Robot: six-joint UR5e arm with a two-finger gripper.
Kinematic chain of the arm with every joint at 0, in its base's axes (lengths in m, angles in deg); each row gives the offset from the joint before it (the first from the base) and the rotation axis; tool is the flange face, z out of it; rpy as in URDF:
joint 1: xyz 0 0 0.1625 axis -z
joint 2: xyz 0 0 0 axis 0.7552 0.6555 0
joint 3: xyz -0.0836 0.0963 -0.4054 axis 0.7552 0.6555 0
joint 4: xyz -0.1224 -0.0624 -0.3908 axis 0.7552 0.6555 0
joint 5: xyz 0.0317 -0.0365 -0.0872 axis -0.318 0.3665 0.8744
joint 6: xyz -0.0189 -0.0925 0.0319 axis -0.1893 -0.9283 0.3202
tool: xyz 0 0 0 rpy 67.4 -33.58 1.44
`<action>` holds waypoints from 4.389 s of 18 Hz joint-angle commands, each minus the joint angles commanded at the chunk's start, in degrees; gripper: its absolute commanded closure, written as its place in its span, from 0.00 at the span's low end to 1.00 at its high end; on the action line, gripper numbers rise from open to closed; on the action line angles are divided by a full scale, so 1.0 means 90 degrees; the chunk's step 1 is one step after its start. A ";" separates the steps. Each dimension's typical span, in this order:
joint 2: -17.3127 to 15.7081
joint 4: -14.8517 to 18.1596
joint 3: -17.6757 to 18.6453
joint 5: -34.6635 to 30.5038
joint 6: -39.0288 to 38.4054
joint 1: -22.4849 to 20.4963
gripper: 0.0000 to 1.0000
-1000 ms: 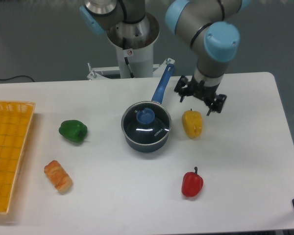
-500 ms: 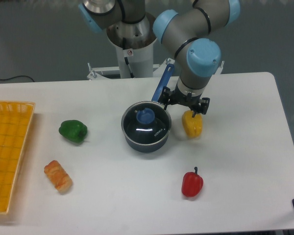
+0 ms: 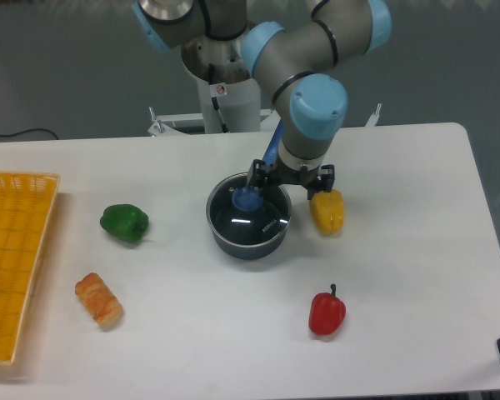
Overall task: Open the lid
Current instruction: 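Move the gripper over the saucepan's glass lid toward the blue knob, then lower the gripper onto the blue lid knob and close on it, then lift the glass lid off the saucepan by its knob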
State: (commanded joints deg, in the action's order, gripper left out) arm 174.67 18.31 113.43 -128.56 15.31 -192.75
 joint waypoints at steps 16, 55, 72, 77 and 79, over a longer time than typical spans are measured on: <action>-0.0010 -0.0068 0.0303 0.0010 -0.0079 0.0440 0.00; 0.0078 0.0361 -0.0332 -0.0381 0.0009 0.0440 0.49; 0.0800 -0.0253 -0.1425 -0.0039 -0.1308 0.0645 0.49; 0.0996 -0.0595 -0.1543 -0.0039 -0.1817 0.0713 0.49; 0.1142 -0.0703 -0.1552 -0.0049 -0.1963 0.0772 0.49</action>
State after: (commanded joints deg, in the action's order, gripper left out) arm 184.95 11.98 99.46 -129.00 -2.35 -185.80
